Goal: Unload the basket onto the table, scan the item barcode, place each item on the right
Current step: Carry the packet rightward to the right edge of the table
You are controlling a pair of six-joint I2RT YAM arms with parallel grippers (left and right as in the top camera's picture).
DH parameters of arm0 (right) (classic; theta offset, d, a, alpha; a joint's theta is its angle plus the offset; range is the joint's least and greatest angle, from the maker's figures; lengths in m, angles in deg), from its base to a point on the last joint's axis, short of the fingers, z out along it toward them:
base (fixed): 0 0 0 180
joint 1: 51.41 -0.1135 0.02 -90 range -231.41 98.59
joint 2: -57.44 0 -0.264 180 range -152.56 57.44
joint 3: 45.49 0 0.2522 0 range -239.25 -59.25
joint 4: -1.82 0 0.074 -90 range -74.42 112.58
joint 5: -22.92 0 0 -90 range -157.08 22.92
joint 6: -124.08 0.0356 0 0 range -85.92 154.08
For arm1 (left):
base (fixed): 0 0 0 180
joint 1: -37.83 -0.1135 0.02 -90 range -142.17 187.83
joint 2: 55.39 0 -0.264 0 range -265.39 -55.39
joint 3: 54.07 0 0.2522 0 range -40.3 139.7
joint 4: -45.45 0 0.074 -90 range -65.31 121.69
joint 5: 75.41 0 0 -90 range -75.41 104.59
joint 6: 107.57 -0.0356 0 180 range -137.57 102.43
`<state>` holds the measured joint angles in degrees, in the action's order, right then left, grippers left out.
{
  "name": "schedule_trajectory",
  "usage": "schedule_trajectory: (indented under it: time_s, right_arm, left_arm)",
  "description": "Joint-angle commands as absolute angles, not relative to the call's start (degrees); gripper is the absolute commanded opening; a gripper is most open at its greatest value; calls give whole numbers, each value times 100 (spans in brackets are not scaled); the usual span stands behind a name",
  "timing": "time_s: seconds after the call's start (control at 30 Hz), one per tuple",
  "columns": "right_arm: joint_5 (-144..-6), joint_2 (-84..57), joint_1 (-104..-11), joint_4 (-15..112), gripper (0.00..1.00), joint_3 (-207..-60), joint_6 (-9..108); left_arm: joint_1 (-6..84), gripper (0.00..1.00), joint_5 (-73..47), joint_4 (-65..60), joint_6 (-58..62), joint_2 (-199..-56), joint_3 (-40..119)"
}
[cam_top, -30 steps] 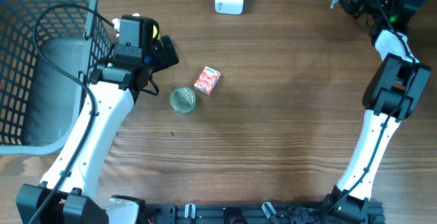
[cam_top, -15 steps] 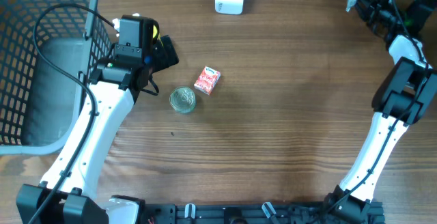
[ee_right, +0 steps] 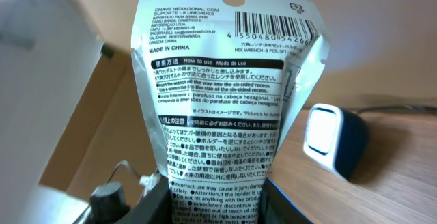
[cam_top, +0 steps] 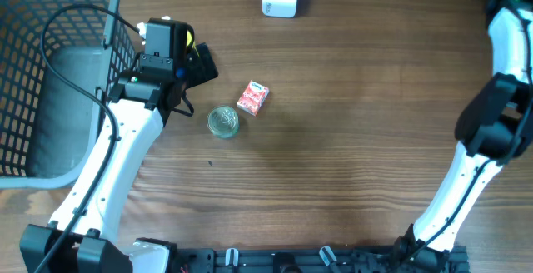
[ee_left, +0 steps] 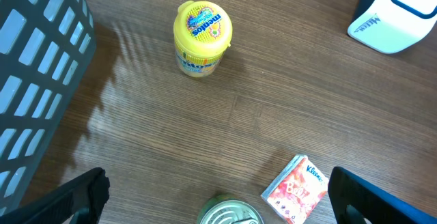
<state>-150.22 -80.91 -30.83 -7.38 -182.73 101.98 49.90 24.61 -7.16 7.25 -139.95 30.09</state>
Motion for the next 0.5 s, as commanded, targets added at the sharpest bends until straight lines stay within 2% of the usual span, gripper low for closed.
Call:
schedule_trajectory:
  time_s: [0.0, 0.47]
  right_arm:
    - [-15446, -7339, -3072, -767, 5, -18391, 10403]
    - [-15876, -4956, -3098, -806, 5, -18391, 11507]
  left_arm:
    - [4995, 100, 2472, -714, 840, -13951, 3020]
    - [4995, 100, 2470, -721, 840, -13951, 3020]
